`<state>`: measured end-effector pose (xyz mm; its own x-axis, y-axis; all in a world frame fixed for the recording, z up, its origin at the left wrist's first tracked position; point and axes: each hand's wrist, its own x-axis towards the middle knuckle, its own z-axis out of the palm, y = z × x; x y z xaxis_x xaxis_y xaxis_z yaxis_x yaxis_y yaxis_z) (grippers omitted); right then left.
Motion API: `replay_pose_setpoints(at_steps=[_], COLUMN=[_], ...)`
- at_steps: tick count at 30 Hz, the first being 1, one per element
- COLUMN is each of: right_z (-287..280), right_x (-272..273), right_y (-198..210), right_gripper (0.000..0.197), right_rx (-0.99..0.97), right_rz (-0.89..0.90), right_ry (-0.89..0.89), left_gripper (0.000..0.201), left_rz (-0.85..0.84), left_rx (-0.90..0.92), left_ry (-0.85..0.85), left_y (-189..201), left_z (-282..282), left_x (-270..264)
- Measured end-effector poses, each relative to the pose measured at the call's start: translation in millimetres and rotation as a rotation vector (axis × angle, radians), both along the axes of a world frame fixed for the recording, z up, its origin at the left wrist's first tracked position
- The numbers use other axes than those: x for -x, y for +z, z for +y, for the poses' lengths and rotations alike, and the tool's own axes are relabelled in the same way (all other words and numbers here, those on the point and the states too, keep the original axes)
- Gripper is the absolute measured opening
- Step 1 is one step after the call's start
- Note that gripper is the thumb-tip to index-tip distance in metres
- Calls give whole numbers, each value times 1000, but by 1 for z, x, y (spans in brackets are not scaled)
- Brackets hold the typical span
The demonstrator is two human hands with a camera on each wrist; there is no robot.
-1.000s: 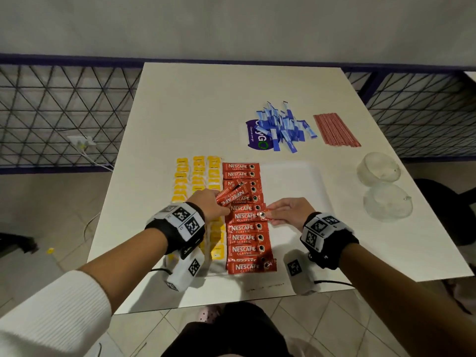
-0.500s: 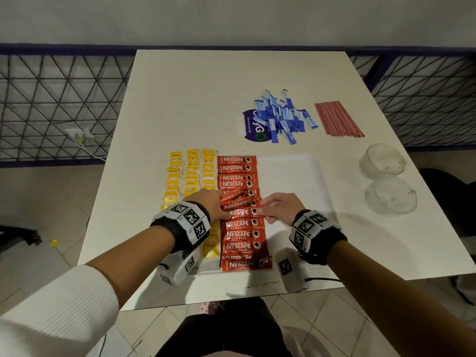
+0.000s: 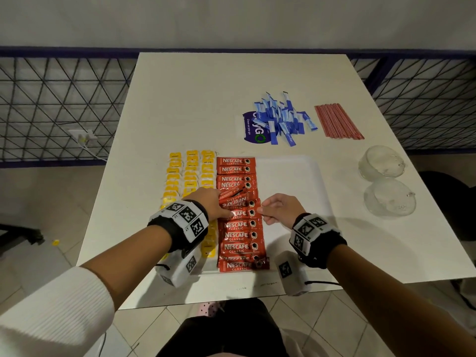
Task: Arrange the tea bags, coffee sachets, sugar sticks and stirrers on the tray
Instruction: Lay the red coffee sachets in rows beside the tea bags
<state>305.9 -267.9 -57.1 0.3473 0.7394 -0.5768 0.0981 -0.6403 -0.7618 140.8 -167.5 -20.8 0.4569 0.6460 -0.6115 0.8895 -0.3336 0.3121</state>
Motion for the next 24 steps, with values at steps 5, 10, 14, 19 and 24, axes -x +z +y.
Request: replay_pose_setpoints(at_steps=[5, 10, 14, 19, 24], right_z=[2, 11, 17, 16, 13], right_x=[-7, -2, 6, 8, 7], right_y=[23, 69, 83, 78, 69], right_gripper=[23, 35, 20, 8, 7], right_rx=[-55, -155, -178, -187, -226], right_rz=[19, 156, 144, 132, 222], right_ry=[-48, 159, 191, 159, -33], left_gripper=[30, 23, 29, 49, 53], left_rz=[-243, -354, -378, -408, -485], left_rx=[246, 524, 619, 595, 563], left_ry=[117, 196, 181, 171, 240], left_y=[11, 25, 33, 36, 30], left_z=[0, -4, -8, -11, -10], left_x=[2, 2, 5, 8, 20])
